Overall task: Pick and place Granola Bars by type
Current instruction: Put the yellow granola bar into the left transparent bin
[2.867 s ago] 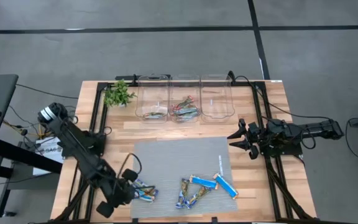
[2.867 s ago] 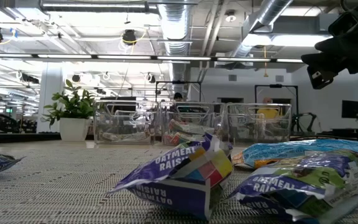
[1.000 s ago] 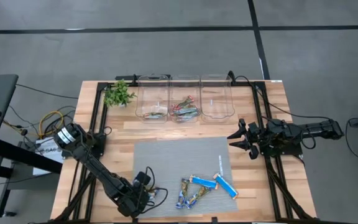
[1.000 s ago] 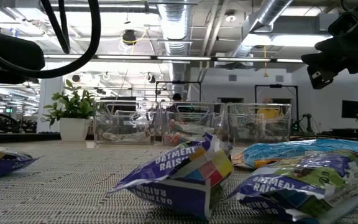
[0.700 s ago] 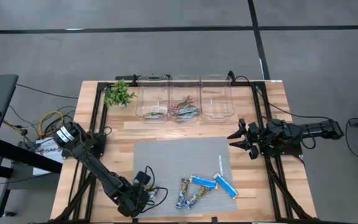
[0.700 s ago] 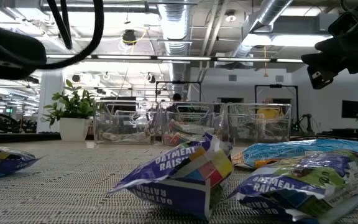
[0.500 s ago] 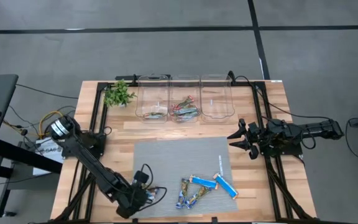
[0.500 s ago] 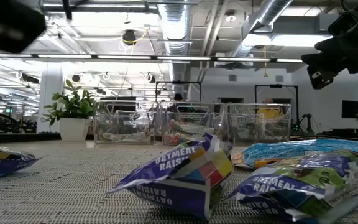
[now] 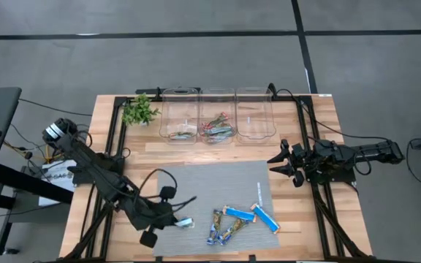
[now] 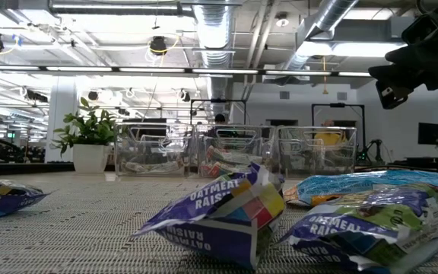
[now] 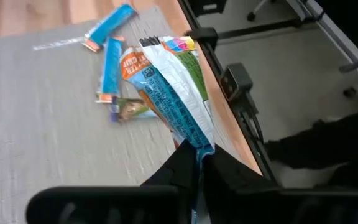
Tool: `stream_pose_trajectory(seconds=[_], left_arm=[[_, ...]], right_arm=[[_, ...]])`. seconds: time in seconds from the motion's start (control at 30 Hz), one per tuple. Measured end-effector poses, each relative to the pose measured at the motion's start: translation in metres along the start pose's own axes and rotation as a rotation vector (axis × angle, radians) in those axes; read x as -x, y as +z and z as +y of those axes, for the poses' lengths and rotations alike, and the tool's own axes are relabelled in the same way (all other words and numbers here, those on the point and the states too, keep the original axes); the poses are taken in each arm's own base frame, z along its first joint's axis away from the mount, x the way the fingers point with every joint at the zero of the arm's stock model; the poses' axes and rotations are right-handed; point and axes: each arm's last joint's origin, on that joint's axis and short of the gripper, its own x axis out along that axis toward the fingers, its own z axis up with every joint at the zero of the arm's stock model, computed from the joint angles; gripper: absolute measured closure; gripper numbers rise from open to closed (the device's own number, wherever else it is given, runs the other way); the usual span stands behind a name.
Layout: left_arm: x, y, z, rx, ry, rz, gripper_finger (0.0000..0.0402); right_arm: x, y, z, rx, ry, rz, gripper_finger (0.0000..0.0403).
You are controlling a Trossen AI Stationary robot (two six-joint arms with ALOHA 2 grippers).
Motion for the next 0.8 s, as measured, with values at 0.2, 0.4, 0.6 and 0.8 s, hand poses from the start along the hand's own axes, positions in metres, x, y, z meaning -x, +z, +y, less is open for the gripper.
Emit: stream_pose_trajectory(seconds=[0.2, 0.4, 0.6, 0.8], left_arm=[[-0.001, 0.007, 0.022, 0.012, 0.053, -0.011, 0.0389], [-0.006, 0.017, 0.077, 0.077, 0.198, -0.022, 0.0384], [0.000, 0.021, 0.155, 0.217, 0.400, -0.031, 0.0391], [0.023, 0.011, 0.232, 0.420, 0.611, -0.050, 0.0380]], right_arm=[[0.000, 0.000, 0.000, 0.000, 0.000, 0.000, 0.0261], [0.000, 0.000, 0.000, 0.000, 0.000, 0.000, 0.0261], [0.000, 0.000, 0.000, 0.000, 0.000, 0.000, 0.0259], [0.000, 0.000, 0.000, 0.000, 0.000, 0.000, 0.0262]])
